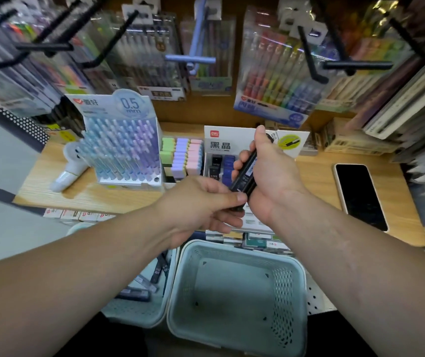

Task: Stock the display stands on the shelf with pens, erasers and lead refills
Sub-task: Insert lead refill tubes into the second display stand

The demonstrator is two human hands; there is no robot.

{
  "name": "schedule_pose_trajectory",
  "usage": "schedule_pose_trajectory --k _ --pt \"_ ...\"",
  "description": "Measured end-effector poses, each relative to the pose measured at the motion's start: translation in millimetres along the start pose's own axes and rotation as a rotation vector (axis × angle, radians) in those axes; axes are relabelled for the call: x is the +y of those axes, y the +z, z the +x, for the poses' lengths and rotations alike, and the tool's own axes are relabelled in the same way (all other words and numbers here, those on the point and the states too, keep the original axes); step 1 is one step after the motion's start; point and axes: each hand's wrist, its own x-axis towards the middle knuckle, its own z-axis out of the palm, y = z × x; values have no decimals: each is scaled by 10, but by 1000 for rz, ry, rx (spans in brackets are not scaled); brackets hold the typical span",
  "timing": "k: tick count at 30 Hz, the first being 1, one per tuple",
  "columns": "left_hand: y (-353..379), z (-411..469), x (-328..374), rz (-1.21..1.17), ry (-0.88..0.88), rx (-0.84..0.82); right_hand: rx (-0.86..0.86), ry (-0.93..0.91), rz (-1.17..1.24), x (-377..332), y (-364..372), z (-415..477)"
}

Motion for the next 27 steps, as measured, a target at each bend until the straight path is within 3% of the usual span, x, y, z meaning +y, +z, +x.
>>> schedule_pose_trajectory --k 12,19,22,27 --pt "-141 7 80 -161 101 115 -7 5 -115 -39 -4 78" --pt "-249 -66 298 -27 414 226 3 -1 -187 -48 -119 53" --pt "-280 -103 397 116 558 187 3 29 -196 -74 -137 47" --pt "-369 -63 464 449 655 200 -45 120 -205 -92 -156 40"
